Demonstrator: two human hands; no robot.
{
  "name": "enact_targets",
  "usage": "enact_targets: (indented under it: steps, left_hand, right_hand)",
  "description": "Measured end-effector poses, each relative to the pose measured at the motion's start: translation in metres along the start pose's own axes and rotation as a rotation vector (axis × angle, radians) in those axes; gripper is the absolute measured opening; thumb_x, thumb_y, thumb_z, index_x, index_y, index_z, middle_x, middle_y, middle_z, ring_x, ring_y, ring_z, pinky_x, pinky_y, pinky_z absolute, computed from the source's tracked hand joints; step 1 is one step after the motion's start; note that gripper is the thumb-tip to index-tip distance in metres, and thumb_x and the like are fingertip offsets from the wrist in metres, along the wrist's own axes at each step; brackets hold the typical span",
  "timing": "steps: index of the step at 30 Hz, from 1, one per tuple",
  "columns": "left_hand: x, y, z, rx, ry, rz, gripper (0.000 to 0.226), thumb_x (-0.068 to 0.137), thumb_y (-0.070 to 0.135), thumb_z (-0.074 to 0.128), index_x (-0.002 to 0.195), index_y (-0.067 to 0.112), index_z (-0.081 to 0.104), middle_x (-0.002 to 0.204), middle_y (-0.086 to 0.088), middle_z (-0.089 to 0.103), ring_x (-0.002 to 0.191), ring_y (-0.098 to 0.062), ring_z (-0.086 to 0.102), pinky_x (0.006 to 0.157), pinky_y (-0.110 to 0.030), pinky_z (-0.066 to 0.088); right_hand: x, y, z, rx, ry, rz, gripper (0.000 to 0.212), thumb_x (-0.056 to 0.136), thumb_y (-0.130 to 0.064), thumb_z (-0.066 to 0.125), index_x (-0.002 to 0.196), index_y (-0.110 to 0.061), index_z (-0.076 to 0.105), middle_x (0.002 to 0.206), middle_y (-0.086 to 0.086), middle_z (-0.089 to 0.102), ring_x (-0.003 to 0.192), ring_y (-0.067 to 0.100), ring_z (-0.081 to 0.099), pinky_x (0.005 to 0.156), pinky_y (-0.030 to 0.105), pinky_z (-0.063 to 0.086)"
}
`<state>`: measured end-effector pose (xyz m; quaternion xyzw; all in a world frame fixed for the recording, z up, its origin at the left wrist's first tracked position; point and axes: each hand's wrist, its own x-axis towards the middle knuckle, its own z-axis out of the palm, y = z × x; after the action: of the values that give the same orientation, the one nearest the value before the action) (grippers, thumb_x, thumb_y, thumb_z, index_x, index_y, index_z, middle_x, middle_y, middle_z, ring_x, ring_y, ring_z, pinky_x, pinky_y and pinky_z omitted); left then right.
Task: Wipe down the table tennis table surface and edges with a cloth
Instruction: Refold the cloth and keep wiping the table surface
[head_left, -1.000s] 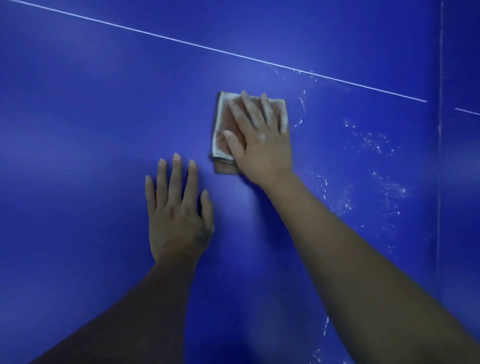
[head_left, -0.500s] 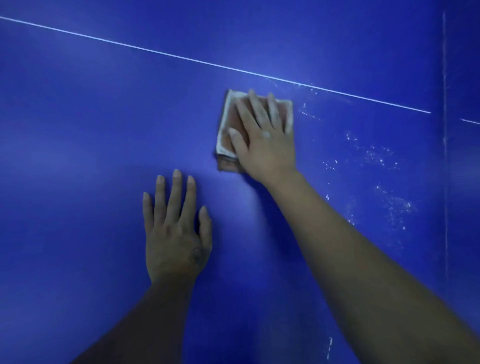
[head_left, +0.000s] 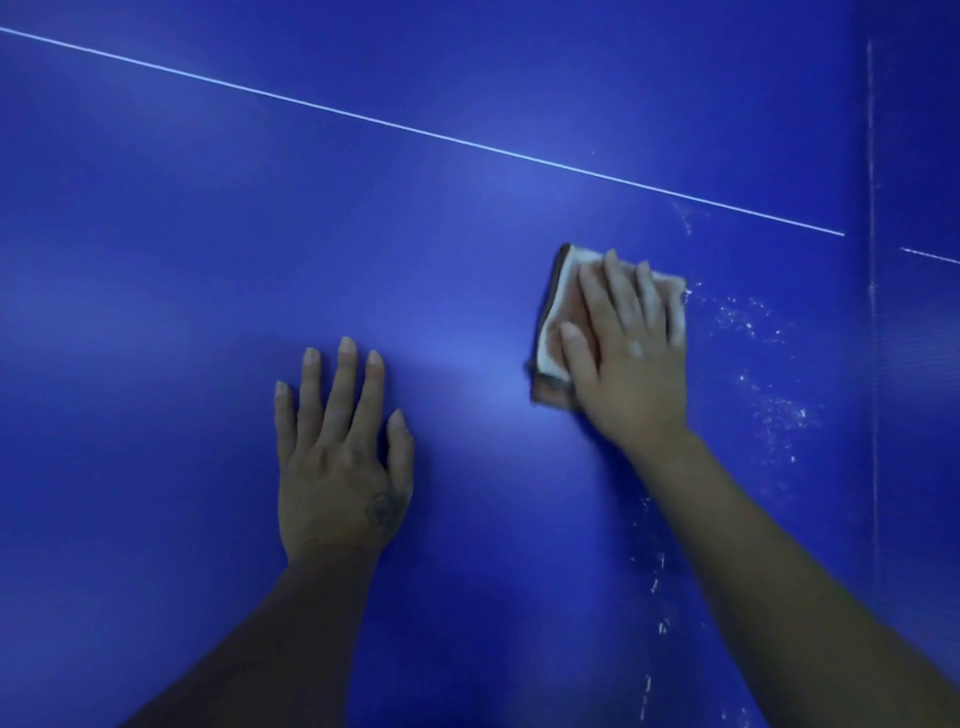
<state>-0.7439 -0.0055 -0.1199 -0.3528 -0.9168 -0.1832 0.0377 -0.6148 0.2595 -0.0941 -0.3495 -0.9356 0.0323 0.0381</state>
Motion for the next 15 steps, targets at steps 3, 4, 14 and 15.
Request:
enact_targets:
  steps: [3,4,14,15]
  left_hand:
    - [0.001,0.001,-0.002,-0.01,-0.004,-0.002,0.057,0.113,0.035,0.043,0.165,0.01,0.047,0.175,-0.01,0.037,0.167,-0.036,0.023,0.133,-0.064,0.018]
    - [0.001,0.002,-0.003,-0.009,-0.008,0.0,0.057,0.113,0.036,0.043,0.165,0.011,0.046,0.175,-0.01,0.037,0.167,-0.036,0.023,0.133,-0.064,0.018]
    - [0.003,0.002,-0.004,0.028,-0.006,0.019,0.057,0.112,0.035,0.042,0.164,0.011,0.048,0.175,-0.011,0.038,0.165,-0.039,0.026,0.134,-0.061,0.015]
    - [0.003,0.002,-0.004,0.031,-0.009,0.018,0.057,0.112,0.035,0.043,0.163,0.011,0.048,0.174,-0.011,0.039,0.165,-0.04,0.026,0.134,-0.061,0.016]
  right_hand:
    - [-0.014,-0.011,0.001,0.011,-0.01,-0.114,0.061,0.111,-0.051,0.042,0.166,-0.023,0.04,0.177,-0.001,0.028,0.165,0.029,0.021,0.13,0.061,0.015]
    - [-0.004,-0.01,0.001,0.019,-0.009,-0.167,0.061,0.111,-0.05,0.043,0.165,-0.022,0.042,0.176,0.0,0.03,0.164,0.03,0.022,0.13,0.062,0.016]
    - [0.096,0.073,-0.011,0.03,-0.057,0.068,0.064,0.111,-0.054,0.037,0.169,-0.027,0.032,0.178,-0.001,0.023,0.166,0.029,0.015,0.133,0.055,0.006]
    - [0.081,0.075,-0.01,0.034,-0.049,0.11,0.064,0.111,-0.053,0.037,0.169,-0.027,0.03,0.178,-0.001,0.022,0.166,0.029,0.014,0.133,0.056,0.007]
